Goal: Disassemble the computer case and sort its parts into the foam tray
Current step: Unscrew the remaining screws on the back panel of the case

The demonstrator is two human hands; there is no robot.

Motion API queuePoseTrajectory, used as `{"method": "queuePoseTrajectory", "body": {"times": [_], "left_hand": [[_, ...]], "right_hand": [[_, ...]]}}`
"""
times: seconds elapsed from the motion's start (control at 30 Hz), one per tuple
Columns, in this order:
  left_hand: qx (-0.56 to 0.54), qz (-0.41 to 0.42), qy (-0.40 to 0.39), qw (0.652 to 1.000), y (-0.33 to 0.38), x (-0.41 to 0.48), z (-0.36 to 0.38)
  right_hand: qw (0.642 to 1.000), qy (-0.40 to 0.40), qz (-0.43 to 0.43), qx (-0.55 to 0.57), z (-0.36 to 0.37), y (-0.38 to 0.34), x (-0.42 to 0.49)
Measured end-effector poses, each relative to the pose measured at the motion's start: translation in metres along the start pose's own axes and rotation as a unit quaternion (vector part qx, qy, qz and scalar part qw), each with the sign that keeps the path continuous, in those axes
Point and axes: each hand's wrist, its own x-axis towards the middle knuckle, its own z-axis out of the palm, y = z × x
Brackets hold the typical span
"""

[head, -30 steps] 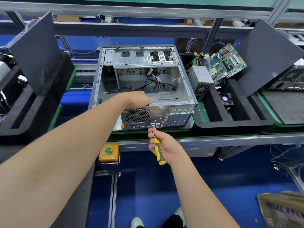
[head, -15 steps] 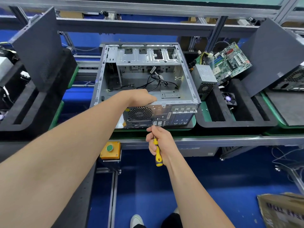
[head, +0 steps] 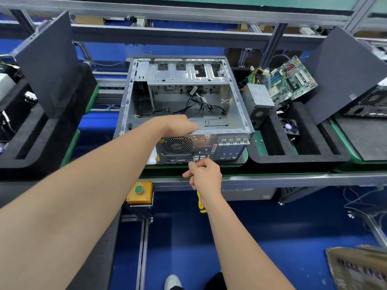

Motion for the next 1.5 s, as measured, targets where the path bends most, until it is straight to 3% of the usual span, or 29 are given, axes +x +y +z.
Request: {"method": "queuePoseTrajectory", "body": {"times": [0.13, 0.5, 0.97, 1.23, 1.5], "left_hand": [[0.005, -0.004, 0.003, 1.000, 0.001, -0.001, 0.000], [0.017, -0.008, 0.007, 1.000, 0.001, -0.001, 0.000], [0.022, -0.005, 0.040, 0.999, 0.004, -0.006, 0.001], [0.024, 0.010, 0.075, 0.997, 0.003, -0.011, 0.003], [0.048, -0.029, 0.026, 0.998, 0.011, -0.014, -0.003]], "right_hand": [[0.984, -0.055, 0.087, 0.149, -0.001, -0.011, 0.007], [0.921, -0.103, 0.229, 0.296, -0.001, -0.016, 0.017], [0.940, -0.091, 0.212, 0.251, -0.013, -0.003, 0.010], [0.954, -0.030, 0.173, 0.243, -0.058, -0.017, 0.005], [0.961, 0.074, 0.127, 0.235, -0.125, -0.038, 0.021]]}}
